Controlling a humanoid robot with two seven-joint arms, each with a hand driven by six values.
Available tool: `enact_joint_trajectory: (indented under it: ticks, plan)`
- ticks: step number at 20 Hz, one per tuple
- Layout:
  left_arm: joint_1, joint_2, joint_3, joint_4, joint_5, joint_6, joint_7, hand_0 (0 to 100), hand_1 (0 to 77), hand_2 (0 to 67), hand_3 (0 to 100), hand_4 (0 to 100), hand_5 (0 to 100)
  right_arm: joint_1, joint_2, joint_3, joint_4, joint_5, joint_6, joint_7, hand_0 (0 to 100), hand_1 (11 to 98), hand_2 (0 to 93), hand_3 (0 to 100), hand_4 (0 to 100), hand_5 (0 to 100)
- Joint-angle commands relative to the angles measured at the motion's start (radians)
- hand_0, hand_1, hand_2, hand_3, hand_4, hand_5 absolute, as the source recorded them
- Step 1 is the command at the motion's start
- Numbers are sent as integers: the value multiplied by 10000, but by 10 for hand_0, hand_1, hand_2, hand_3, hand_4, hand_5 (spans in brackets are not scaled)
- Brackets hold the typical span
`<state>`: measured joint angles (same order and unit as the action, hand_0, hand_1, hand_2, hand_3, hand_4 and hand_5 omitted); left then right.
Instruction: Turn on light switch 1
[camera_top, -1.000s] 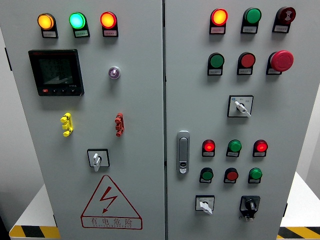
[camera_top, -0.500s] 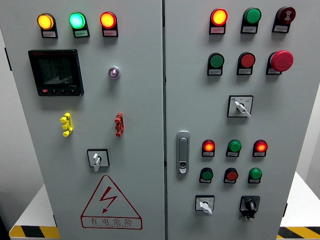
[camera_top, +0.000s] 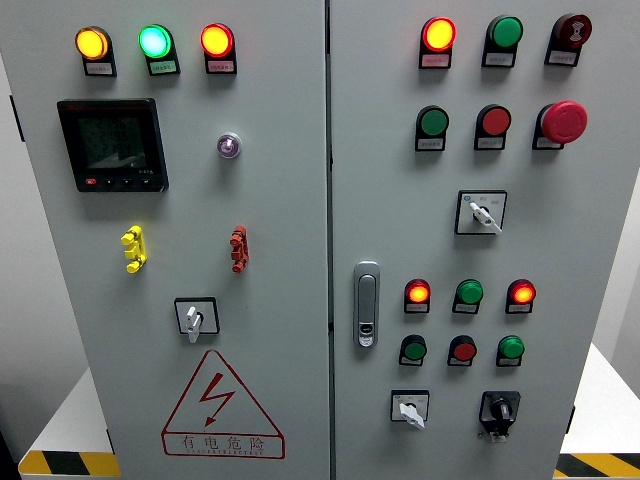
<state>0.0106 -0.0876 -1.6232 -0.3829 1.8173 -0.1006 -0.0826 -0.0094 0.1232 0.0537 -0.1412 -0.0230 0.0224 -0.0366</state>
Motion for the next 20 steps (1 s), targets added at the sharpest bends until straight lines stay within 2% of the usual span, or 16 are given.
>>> enact_joint_trajectory:
  ticks: [1, 3, 6, 7, 9, 10, 12, 13, 15, 17, 18, 20]
  plan:
    - [-29, 2, -28, -434, -11, 330, -110, 0, 26, 42, 0, 0, 24, 2, -5, -1, 0, 0, 6, -2, 0, 198, 0, 198, 194, 104]
    - [-106, -13, -90, -818, -11, 331, -140, 0, 30, 54, 0, 0, 63, 2, 10, -1, 15, 0, 6, -2, 0, 196, 0, 198, 195, 104]
    - [-198, -13, -1160, -1812, 5, 285, -140, 0, 40, 73, 18, 30, 127, 2, -5, -1, 0, 0, -10, -2, 0, 199, 0, 198, 195, 104]
    - [-198, -29, -1270, -2135, -26, 239, -156, 0, 46, 77, 22, 39, 138, 2, 10, -1, 0, 0, -10, -2, 0, 200, 0, 198, 195, 104]
    - [-229, -13, -1225, -2719, -57, 193, -186, 0, 64, 85, 19, 120, 171, 2, 10, -1, 0, 0, 6, -2, 0, 201, 0, 198, 195, 104]
    - [-335, -13, -1210, -3071, -87, 193, -171, 0, 68, 86, 21, 128, 179, 2, 10, -1, 15, 0, 6, -2, 0, 202, 0, 198, 195, 104]
    - [-641, -29, -1118, -3502, -210, 193, -171, 0, 114, 99, 78, 287, 281, 2, -5, -1, 0, 0, 6, -2, 0, 202, 0, 198, 195, 104]
    - [-810, -29, -1042, -3686, -301, 193, -171, 0, 125, 102, 88, 307, 292, 2, 10, -1, 0, 0, -9, -2, 0, 203, 0, 198, 195, 104]
    - [-1041, -29, -797, -4237, -668, 193, -141, 0, 165, 147, 177, 463, 377, 2, 10, -1, 0, 0, 6, -2, 0, 203, 0, 198, 195, 104]
    - [-1042, -29, -735, -5034, -1144, 147, -3, 0, 178, 168, 177, 512, 406, 2, 10, -1, 0, 0, 6, -2, 0, 202, 0, 198, 194, 104]
    - [-1042, -29, -522, -5326, -1283, 132, 28, 0, 188, 177, 305, 545, 419, 2, 10, -1, 0, 0, 6, -2, 0, 201, 0, 198, 194, 104]
    - [-996, -75, -61, -6031, -1391, 162, 196, 0, 198, 193, 345, 567, 422, 2, 10, -1, 0, 0, 6, -2, 0, 201, 0, 198, 194, 104]
